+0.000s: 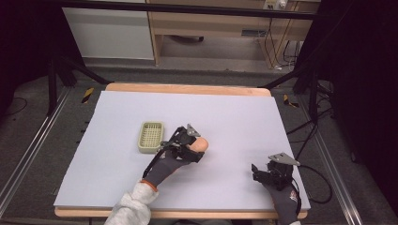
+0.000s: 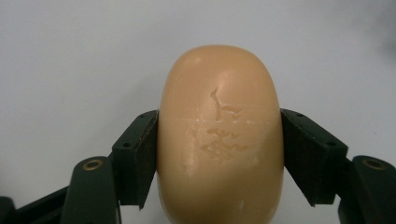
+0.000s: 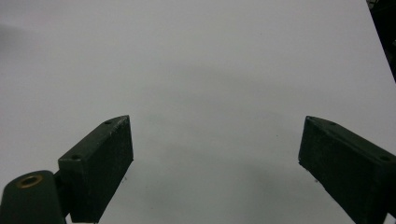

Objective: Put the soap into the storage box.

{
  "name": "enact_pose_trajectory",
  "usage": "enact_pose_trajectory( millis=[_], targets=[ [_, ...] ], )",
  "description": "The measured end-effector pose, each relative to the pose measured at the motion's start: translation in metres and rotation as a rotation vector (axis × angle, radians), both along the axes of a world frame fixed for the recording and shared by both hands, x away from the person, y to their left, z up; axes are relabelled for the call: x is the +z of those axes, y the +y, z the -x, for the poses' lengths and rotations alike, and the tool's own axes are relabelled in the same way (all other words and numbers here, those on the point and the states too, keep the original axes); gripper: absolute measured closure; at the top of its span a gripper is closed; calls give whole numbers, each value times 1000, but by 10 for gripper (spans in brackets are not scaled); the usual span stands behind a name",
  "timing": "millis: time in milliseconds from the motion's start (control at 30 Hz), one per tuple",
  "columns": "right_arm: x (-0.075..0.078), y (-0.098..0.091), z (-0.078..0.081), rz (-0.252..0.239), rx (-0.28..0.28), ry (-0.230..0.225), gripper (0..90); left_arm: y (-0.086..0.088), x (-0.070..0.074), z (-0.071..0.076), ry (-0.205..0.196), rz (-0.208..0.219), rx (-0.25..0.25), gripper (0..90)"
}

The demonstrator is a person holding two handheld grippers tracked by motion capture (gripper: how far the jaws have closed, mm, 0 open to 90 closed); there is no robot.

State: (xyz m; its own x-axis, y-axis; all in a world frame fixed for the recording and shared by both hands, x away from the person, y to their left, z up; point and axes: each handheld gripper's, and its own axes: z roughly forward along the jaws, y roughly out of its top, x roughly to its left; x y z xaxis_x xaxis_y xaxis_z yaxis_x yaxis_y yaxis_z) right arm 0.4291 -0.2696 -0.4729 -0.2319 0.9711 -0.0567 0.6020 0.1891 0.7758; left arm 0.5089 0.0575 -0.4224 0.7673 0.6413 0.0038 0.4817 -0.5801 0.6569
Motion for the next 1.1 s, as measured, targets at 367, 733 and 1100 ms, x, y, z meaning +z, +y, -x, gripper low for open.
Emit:
enact_pose_trajectory(
  millis=[367,733,1100],
  targets=[
    [1,0,1,-3,-8,-9,103,32,8,9,-16,39,44,315],
    [1,0,1,0,-11,-13,103,62,12,13,-30,58,93,315],
    [1,0,1,-3,-12,-12,103,90,17,8,-47,76,177,316]
  ],
)
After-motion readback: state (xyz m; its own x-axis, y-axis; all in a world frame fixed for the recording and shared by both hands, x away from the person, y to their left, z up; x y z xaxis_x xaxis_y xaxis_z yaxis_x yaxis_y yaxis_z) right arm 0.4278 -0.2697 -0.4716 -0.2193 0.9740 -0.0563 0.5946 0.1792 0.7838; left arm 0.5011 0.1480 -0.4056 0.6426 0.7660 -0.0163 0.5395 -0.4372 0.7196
